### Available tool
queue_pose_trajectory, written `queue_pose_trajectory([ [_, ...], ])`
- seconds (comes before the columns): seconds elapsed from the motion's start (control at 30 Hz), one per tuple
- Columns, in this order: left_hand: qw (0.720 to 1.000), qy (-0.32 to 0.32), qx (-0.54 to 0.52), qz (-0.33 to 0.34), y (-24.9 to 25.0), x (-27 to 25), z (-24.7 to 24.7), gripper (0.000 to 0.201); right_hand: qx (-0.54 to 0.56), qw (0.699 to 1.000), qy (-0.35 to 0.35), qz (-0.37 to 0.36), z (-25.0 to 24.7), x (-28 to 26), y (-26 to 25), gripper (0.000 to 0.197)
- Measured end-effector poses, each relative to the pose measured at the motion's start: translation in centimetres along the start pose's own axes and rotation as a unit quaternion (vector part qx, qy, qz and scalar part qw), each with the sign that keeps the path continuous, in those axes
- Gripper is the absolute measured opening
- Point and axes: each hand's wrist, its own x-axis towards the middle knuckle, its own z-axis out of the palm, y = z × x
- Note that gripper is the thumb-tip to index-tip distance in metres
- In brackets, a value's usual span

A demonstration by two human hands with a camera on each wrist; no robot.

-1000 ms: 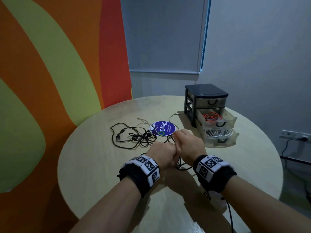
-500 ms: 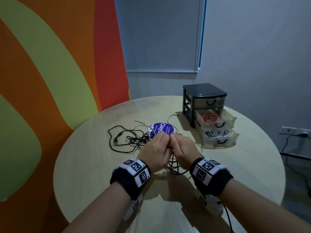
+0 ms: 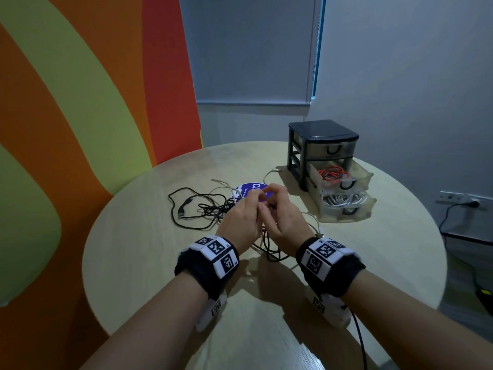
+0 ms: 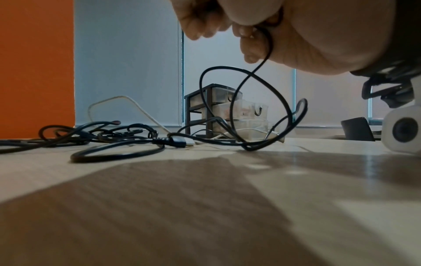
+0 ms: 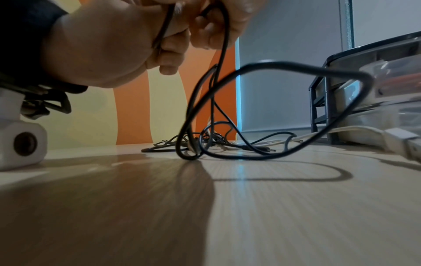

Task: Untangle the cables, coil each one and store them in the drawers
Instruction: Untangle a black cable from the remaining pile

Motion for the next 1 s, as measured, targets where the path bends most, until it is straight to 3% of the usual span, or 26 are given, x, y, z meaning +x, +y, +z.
queue_pose_trajectory([
  [0.13,0.995,0.038,0.009,-0.089,-0.3,0.5,0.0,0.034,-0.077,0.996,0.034,-0.005,0.2,-0.2,0.1,0.044],
  [0.23,0.998,0.024,0.025,-0.062,0.1,0.5,-0.1,0.046,-0.105,0.994,0.027,0.017,0.4,-0.3,0.4,0.044],
  [0.4,0.995,-0.013,0.092,-0.033,-0.2,0.3,0.1,0.04,-0.118,0.991,-0.035,0.044,0.1,0.0,0.5,0.034],
  [0.53,0.999,-0.042,0.019,-0.011,0.1,0.2,0.3,0.04,-0.04,0.994,-0.027,0.093,-0.3,0.0,-0.4,0.033],
  [0.7,0.999,-0.028,0.003,-0.017,0.2,0.2,0.4,0.041,-0.02,0.997,-0.024,0.074,-0.3,-0.1,-0.5,0.019],
  [0.83,0.999,0.026,0.037,-0.01,-0.2,0.4,0.7,0.031,-0.028,0.999,-0.012,0.045,0.2,-0.4,0.0,0.025],
  [1.0,0.996,0.059,0.039,-0.058,-0.3,0.6,0.4,0.036,-0.077,0.993,-0.025,0.082,0.4,-0.4,0.4,0.018],
])
